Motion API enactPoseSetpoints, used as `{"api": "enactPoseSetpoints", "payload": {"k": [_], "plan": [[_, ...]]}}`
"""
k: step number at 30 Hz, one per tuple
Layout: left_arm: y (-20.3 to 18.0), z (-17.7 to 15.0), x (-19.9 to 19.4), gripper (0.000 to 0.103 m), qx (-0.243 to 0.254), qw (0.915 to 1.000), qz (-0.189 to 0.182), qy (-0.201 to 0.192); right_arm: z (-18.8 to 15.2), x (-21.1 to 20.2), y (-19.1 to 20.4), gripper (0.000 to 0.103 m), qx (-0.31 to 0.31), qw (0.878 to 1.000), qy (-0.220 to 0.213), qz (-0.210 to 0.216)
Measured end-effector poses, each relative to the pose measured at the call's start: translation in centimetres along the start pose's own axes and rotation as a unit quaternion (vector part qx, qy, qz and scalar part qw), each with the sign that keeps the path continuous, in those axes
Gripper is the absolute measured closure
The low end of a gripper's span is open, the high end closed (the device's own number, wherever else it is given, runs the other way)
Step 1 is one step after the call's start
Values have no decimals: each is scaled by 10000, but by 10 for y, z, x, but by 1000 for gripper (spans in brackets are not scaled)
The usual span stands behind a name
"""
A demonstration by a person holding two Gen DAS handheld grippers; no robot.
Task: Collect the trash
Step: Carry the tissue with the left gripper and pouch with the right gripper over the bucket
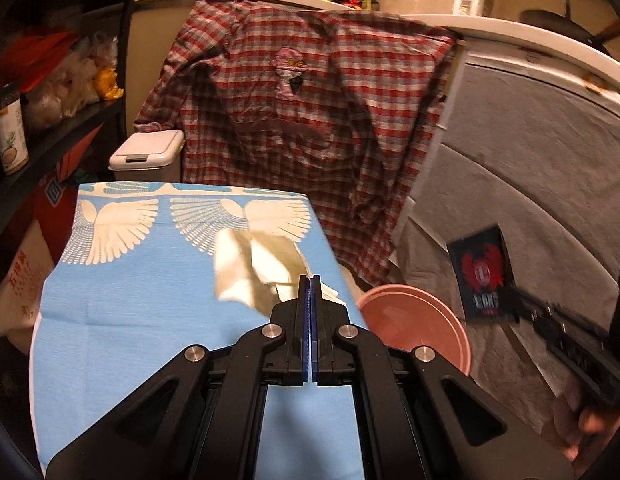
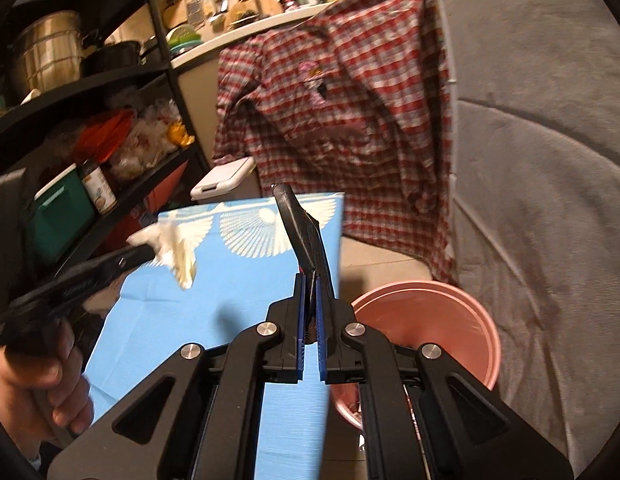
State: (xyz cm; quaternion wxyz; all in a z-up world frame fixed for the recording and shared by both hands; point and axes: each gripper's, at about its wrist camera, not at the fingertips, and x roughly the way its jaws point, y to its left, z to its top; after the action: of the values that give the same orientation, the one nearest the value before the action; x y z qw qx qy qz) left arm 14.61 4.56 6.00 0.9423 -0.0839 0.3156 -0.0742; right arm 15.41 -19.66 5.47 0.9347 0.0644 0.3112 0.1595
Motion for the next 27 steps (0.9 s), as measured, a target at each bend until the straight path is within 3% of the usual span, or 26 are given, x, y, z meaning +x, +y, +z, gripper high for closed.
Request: {"api": "enactPoseSetpoints", "payload": {"k": [8, 27], "plan": [[-36, -8, -1, 103, 271, 9994, -231, 30, 7, -9, -28, 98, 155, 9995, -42, -261], [-101, -24, 55, 103, 600, 9945, -710, 484, 3, 6, -72, 98, 350, 9971, 308, -596]]}}
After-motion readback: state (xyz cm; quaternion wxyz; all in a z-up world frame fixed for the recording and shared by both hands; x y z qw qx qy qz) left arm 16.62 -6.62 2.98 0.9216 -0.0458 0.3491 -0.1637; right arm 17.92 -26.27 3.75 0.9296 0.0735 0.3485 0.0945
